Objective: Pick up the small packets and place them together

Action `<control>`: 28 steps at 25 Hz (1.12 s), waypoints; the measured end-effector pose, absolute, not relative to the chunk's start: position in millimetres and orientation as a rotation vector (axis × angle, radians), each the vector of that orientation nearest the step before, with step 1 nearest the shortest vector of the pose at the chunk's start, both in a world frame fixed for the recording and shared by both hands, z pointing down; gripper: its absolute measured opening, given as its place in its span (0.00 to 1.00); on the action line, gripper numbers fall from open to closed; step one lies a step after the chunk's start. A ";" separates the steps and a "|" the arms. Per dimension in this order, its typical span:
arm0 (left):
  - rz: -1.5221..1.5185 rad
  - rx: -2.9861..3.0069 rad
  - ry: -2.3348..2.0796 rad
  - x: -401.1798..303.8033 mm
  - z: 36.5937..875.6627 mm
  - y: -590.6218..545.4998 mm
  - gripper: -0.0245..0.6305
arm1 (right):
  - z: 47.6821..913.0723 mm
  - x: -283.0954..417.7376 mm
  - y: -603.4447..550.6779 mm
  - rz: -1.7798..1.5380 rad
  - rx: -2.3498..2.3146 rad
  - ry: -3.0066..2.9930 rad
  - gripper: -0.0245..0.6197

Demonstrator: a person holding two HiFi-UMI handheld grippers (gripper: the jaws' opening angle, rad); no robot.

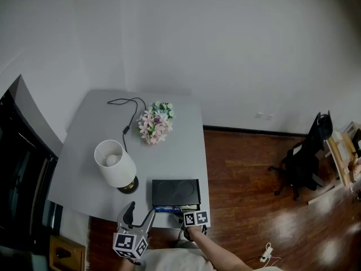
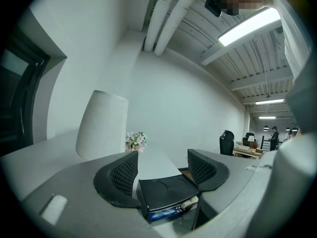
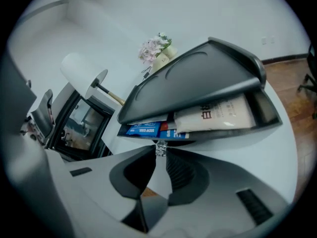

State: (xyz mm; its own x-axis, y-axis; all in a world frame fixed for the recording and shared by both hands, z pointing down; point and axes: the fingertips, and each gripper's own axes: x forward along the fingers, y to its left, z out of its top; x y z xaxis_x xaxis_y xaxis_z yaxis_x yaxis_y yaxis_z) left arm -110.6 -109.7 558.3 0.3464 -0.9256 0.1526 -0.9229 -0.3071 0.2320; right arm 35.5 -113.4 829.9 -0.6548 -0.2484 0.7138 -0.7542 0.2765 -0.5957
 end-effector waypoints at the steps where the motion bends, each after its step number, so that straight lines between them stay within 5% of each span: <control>1: -0.016 2.336 -1.651 -109.6 558.7 -110.2 0.53 | 830.6 36.7 -101.3 1.361 0.866 -2.055 0.13; 25: 0.026 2.353 -1.570 -94.3 579.2 -129.6 0.53 | 836.0 40.9 -19.7 1.447 0.637 -1.934 0.14; 28: 0.035 2.355 -1.560 -93.6 580.1 -127.6 0.53 | 836.6 44.1 -18.0 1.369 0.646 -1.961 0.20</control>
State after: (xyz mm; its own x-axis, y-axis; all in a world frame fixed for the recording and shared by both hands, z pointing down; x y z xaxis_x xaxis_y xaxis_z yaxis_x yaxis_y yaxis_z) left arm -93.6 -127.6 580.1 0.4050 -0.8939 0.1921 -0.9016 -0.3555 0.2466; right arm 44.1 -18.0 836.6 -0.6661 -0.0283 0.7453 -0.7094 0.3326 -0.6214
